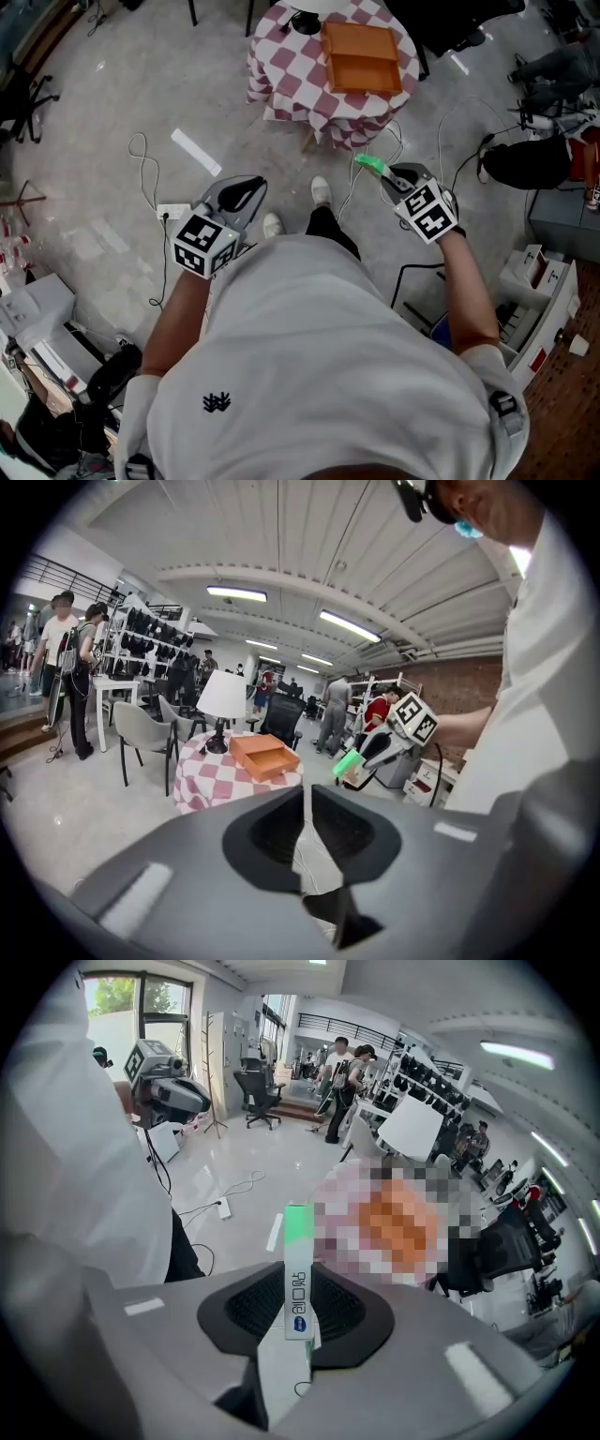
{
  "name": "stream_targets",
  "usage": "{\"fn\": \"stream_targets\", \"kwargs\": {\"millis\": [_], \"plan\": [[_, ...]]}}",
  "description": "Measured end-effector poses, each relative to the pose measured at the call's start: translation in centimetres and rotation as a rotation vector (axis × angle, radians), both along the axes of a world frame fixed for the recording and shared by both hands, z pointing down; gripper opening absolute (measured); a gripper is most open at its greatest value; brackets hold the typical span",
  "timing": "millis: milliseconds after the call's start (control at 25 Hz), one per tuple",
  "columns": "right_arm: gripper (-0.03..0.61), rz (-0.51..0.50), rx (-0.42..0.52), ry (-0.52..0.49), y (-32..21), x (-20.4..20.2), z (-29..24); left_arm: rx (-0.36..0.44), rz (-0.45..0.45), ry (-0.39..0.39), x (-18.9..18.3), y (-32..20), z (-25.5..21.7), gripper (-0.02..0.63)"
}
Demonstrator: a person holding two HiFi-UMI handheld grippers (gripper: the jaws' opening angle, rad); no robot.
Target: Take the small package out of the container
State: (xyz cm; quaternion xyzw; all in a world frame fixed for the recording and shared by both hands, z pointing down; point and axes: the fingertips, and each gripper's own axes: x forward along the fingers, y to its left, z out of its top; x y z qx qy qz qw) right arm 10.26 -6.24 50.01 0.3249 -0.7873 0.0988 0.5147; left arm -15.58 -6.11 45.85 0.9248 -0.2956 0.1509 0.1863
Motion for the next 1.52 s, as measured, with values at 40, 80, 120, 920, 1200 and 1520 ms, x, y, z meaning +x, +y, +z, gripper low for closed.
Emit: {"fn": "stream_targets", "kwargs": {"millis": [40, 80, 120, 920, 1200, 1520], "plan": [[0.084, 0.002, 0.000, -0.002, 0.2, -0.1, 0.0, 0.000, 0.000, -0.001, -0.1, 0.1, 0.0, 0.083], [0.084, 0.005, -0.001, -0.003, 0.3, -0.1, -0.1, 0.001, 0.000, -0.001, -0.2, 0.1, 0.0, 0.083], [0.084, 0.007, 0.000, -0.005, 0.4, -0.2, -0.2, 0.003, 0.001, -0.001, -0.3, 0.2, -0.1, 0.083], [0.084, 0.023, 0.011, -0.007, 0.4, -0.1, -0.7, 0.002, 0.011, 0.008, -0.1, 0.5, 0.0, 0.083], [0.084, 0.016, 0.005, -0.010, -0.3, 0.3, -0.3, -0.004, 0.000, -0.001, 0.1, 0.1, 0.3, 0.083], [0.084, 0.016, -0.004, -0.020, -1.8, 1.0, -0.5, -0.010, -0.004, -0.011, 1.0, -1.3, -0.2, 0.083]]}}
